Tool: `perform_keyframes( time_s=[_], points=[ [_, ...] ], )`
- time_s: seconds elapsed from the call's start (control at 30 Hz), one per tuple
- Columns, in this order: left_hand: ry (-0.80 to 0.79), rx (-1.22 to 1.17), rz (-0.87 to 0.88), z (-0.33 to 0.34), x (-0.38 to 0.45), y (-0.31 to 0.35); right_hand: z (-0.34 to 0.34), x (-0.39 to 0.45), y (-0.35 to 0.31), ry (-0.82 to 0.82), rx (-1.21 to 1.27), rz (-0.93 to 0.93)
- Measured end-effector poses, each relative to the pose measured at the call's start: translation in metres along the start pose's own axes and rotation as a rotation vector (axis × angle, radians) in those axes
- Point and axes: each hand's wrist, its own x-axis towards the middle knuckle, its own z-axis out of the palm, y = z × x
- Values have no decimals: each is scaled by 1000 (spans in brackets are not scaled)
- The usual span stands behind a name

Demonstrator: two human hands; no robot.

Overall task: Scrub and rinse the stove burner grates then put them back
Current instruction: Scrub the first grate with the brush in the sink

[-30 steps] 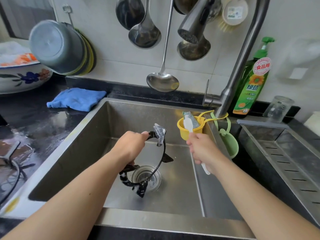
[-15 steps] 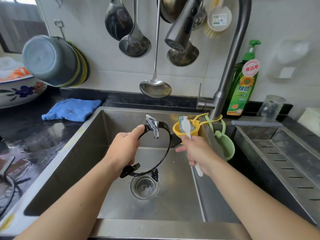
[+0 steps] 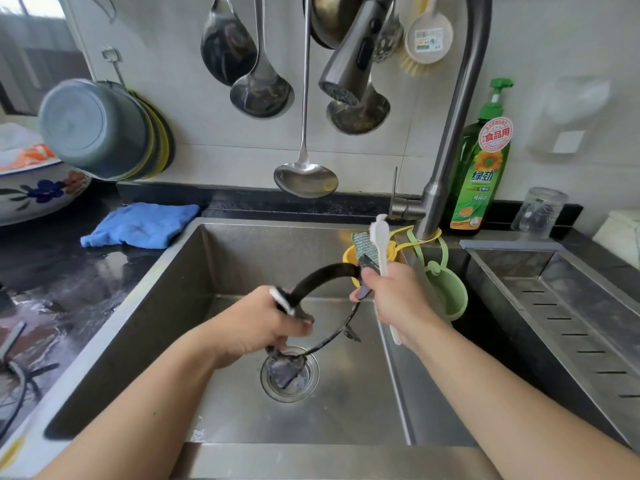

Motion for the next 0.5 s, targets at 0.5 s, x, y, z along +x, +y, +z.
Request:
perform_keyframes(
  time_s=[0.5],
  points=[
    [346, 141, 268, -6, 1, 3, -20, -42, -57, 34, -460, -570]
  ],
)
